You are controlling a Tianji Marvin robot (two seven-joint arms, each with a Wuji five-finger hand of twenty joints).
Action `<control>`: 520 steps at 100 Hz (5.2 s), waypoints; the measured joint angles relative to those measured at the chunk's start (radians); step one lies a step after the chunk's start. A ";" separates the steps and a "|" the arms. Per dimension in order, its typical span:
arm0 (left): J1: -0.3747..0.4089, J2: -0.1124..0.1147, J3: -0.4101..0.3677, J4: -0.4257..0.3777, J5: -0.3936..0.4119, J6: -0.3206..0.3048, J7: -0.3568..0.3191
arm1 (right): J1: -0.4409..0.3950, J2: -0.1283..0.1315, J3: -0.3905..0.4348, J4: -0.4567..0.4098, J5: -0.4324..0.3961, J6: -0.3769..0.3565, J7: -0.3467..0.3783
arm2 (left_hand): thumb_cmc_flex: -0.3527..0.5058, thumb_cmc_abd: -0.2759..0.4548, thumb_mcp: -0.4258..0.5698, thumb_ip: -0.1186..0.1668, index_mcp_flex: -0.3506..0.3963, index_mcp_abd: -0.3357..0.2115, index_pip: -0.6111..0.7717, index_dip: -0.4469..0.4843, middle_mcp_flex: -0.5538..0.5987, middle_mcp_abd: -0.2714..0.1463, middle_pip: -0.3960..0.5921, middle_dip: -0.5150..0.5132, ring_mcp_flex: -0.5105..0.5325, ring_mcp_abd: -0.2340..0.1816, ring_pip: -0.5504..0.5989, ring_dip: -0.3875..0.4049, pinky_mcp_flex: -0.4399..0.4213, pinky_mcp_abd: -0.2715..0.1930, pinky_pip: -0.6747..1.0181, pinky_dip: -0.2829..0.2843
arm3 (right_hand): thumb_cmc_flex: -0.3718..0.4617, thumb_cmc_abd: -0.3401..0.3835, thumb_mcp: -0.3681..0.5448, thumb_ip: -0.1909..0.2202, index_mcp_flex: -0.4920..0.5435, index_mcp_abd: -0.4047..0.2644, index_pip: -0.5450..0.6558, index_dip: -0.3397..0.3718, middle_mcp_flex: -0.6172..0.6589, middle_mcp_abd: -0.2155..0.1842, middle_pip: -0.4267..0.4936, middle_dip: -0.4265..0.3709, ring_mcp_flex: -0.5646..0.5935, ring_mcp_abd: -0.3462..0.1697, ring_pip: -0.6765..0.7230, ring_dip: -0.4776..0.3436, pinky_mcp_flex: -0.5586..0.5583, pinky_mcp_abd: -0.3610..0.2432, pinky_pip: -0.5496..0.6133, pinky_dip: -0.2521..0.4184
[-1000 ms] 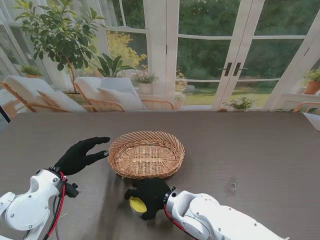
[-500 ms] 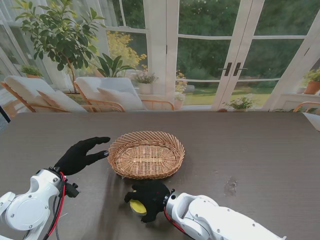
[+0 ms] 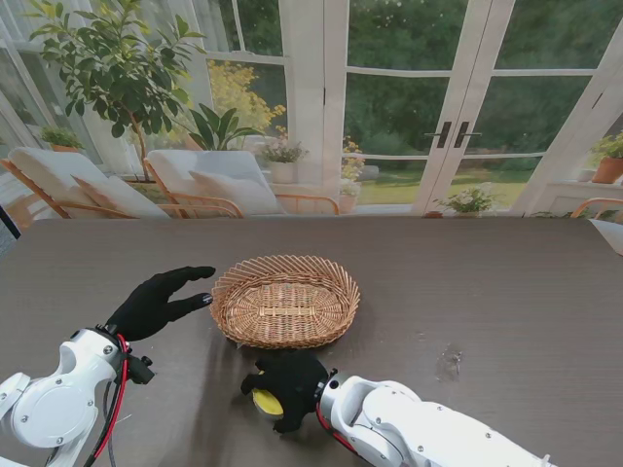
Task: Stack culture dishes into a storage basket
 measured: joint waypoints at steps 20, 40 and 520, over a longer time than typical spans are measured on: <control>0.000 0.000 0.000 0.000 -0.001 0.000 0.000 | 0.013 -0.003 -0.018 0.007 0.004 0.011 0.004 | 0.000 0.000 0.000 0.000 0.000 0.000 0.000 0.000 0.000 0.000 0.000 0.000 0.000 0.000 0.000 0.000 0.000 0.000 0.000 0.000 | 0.002 0.000 0.000 0.000 -0.001 0.000 0.019 0.010 0.000 0.002 0.019 0.006 0.030 0.000 0.022 0.012 0.000 0.000 0.033 0.000; 0.000 0.000 0.000 0.000 -0.001 0.000 0.000 | 0.025 -0.008 -0.035 0.018 0.022 0.018 0.011 | 0.000 0.000 0.000 0.000 0.000 0.000 0.000 0.000 0.000 0.000 0.000 0.000 0.000 0.000 0.000 0.000 0.000 0.000 0.000 0.000 | 0.026 -0.002 0.009 0.000 -0.014 -0.001 0.061 0.039 -0.048 0.004 0.059 0.035 0.030 0.000 0.052 0.029 0.000 0.012 0.067 0.000; 0.019 0.000 -0.021 -0.006 -0.008 -0.006 -0.002 | -0.024 -0.050 0.016 0.124 0.101 -0.041 -0.180 | 0.000 0.000 0.000 0.000 0.001 0.000 0.001 0.000 0.000 0.001 0.000 0.000 0.000 0.002 0.000 0.000 0.012 0.002 0.000 0.000 | 0.229 -0.394 0.162 -0.214 0.438 -0.042 0.320 -0.201 0.341 0.056 0.092 0.232 0.119 0.055 0.127 0.206 0.049 0.058 0.478 0.046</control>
